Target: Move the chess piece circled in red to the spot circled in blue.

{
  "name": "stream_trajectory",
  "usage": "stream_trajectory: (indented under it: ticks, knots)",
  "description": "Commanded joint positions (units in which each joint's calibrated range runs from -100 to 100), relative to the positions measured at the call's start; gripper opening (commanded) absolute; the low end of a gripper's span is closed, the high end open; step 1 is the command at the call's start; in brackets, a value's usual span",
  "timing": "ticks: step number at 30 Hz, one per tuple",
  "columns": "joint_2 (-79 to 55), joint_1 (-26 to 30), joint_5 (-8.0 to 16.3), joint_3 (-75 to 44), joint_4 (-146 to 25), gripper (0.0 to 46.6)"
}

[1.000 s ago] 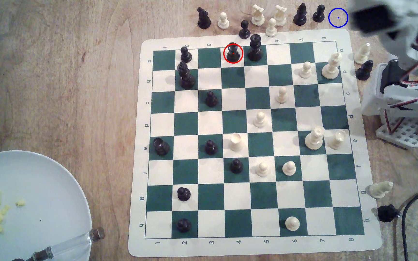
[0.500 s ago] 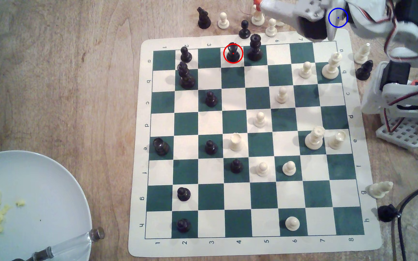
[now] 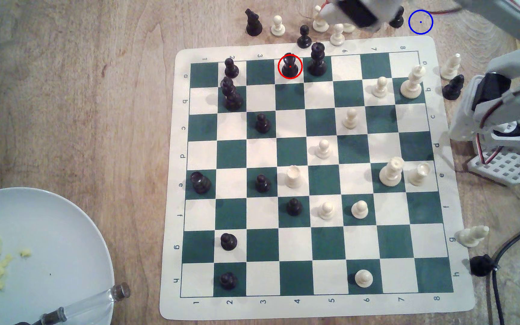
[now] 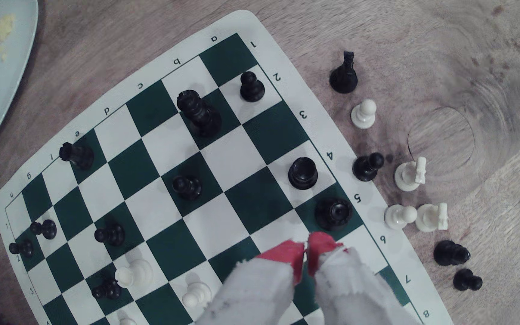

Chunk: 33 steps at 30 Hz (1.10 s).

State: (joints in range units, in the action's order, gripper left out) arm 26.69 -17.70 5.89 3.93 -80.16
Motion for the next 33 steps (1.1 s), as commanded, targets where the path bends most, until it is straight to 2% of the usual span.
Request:
stream_trajectory:
  ticks: [1, 3, 6, 7, 8, 11, 33]
  knots:
    - [-3.6, -1.0, 1.4, -7.6, 0.5, 0.7]
    - [-6.3, -1.1, 1.9, -7.7, 1.5, 0.3]
    - [-9.2, -1.6, 1.4, -7.6, 2.4, 0.7]
    - [-10.6, -1.7, 0.5, -7.5, 2.4, 6.0]
    - [-11.4, -1.7, 0.4, -7.5, 2.5, 8.4]
    - [-13.2, -1.6, 0.2, -7.0, 4.0, 7.8]
    - [-27.8, -3.1, -0.2, -4.7, 15.2, 13.3]
